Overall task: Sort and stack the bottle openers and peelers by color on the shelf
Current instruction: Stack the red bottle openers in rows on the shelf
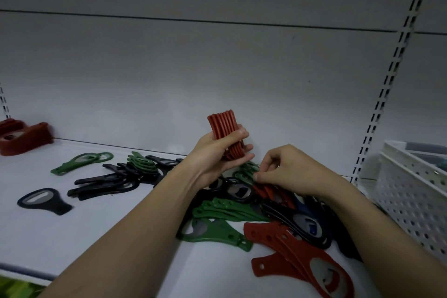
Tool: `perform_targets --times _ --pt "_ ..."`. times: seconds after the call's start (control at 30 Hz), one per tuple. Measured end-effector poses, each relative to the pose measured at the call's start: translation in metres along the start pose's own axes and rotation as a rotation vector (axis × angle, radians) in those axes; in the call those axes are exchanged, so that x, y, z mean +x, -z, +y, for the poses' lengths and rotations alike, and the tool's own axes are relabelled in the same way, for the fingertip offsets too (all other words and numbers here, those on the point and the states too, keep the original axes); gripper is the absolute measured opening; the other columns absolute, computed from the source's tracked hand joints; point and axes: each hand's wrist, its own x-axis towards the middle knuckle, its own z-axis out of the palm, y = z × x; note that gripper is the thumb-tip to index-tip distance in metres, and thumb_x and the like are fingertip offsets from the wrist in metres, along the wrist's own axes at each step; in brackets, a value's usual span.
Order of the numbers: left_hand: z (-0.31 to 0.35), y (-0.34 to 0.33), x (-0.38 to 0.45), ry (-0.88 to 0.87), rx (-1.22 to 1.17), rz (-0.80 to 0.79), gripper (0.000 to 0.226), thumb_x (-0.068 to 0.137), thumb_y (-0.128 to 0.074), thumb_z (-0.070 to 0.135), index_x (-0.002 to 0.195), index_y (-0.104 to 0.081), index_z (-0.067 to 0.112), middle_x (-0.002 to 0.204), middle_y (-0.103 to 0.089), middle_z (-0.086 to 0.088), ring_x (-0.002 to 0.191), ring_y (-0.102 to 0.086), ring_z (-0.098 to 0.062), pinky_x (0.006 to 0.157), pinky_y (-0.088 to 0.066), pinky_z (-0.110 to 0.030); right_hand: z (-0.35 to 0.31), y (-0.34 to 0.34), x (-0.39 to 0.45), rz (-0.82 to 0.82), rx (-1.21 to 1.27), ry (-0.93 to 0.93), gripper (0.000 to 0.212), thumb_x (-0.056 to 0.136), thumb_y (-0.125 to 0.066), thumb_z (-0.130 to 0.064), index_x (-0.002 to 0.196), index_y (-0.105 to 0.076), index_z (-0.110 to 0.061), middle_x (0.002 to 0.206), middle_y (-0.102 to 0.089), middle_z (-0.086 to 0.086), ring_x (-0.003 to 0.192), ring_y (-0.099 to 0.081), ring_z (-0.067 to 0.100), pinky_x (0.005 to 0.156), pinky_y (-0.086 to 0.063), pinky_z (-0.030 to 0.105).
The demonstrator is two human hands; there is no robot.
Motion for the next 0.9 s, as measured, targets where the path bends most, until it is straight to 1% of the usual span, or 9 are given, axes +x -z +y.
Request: perform_targets --times 0.1,0.2,0.3,0.43,0.53,0.63,0.7,0.8,0.9 --pt "0.0 -0.001 -0.003 0.013 0.062 -0.021 0.029 0.091 -0.068 0.016 0.117 -0.062 0.005 0.114 -0.069 -0.014 0.094 -0.072 -0.028 0.07 -0.06 -0.033 -0.001 0.009 -0.002 0.099 0.283 -0.006 0.02 0.083 -0.077 -0.028 0.084 -0.07 -0.01 0.065 -0.068 0.004 0.05 -0.057 0.01 0.051 -0.045 0.025" --pt "0.001 -0.003 -0.006 0.037 0.139 -0.069 0.03 0.092 -0.066 0.019 0.12 -0.062 0.009 0.117 -0.071 -0.011 0.094 -0.073 -0.025 0.066 -0.059 -0.029 -0.002 0.016 -0.001 0.27 0.57 0.009 0.02 0.085 -0.075 -0.022 0.09 -0.068 -0.004 0.072 -0.068 0.01 0.055 -0.061 0.015 0.051 -0.048 0.026" --pt "0.001 -0.006 -0.01 0.075 0.212 -0.123 0.03 0.093 -0.065 0.019 0.121 -0.062 0.012 0.111 -0.073 -0.007 0.088 -0.074 -0.02 0.064 -0.059 -0.029 -0.003 0.019 0.0 0.383 0.737 0.016 0.022 0.087 -0.073 -0.02 0.094 -0.067 0.0 0.077 -0.068 0.008 0.057 -0.062 0.016 0.053 -0.05 0.025" --pt "0.001 -0.01 -0.014 0.139 0.225 -0.221 0.037 0.089 -0.067 0.021 0.125 -0.061 0.011 0.111 -0.071 -0.013 0.093 -0.073 -0.027 0.067 -0.06 -0.032 -0.005 0.017 0.002 0.403 0.817 0.013 0.021 0.088 -0.072 -0.02 0.097 -0.067 -0.001 0.079 -0.069 0.01 0.061 -0.064 0.017 0.057 -0.053 0.025" --pt "-0.001 -0.011 -0.015 0.15 0.267 -0.299 0.039 0.084 -0.069 0.021 0.121 -0.062 0.014 0.115 -0.071 -0.014 0.102 -0.071 -0.032 0.069 -0.06 -0.031 -0.007 0.01 0.001 0.326 0.843 0.024 0.019 0.09 -0.069 -0.017 0.1 -0.067 -0.001 0.085 -0.071 0.014 0.067 -0.068 0.017 0.063 -0.055 0.024" --pt "-0.003 -0.009 -0.012 0.131 0.25 -0.248 0.036 0.088 -0.068 0.018 0.123 -0.061 0.012 0.114 -0.072 -0.011 0.1 -0.071 -0.029 0.067 -0.06 -0.03 -0.008 0.01 0.0 0.295 0.832 0.035 0.016 0.092 -0.066 -0.015 0.103 -0.067 -0.004 0.09 -0.07 0.012 0.074 -0.07 0.018 0.069 -0.058 0.025" --pt "-0.003 -0.007 -0.009 0.121 0.188 -0.192 0.034 0.089 -0.067 0.019 0.122 -0.061 0.011 0.112 -0.072 -0.01 0.096 -0.071 -0.028 0.067 -0.06 -0.033 -0.006 0.015 -0.001 0.299 0.763 0.026 0.015 0.093 -0.064 -0.016 0.104 -0.066 -0.006 0.093 -0.068 0.011 0.068 -0.067 0.017 0.063 -0.057 0.025" --pt "-0.002 -0.005 -0.006 0.1 0.085 -0.138 0.035 0.083 -0.07 0.017 0.118 -0.063 0.011 0.11 -0.072 -0.009 0.091 -0.071 -0.027 0.071 -0.061 -0.04 0.006 0.022 -0.002 0.22 0.337 0.001 0.012 0.093 -0.064 -0.023 0.093 -0.067 -0.012 0.084 -0.069 0.009 0.056 -0.06 0.014 0.052 -0.048 0.025" --pt "-0.002 -0.003 -0.004 0.072 0.052 -0.126 0.045 0.071 -0.074 0.01 0.115 -0.065 0.015 0.112 -0.069 -0.009 0.093 -0.069 -0.025 0.078 -0.06 -0.042 0.016 0.025 -0.002 0.039 0.029 -0.045 0.022 0.09 -0.069 -0.033 0.084 -0.069 -0.011 0.077 -0.069 0.01 0.056 -0.058 0.015 0.056 -0.047 0.029"
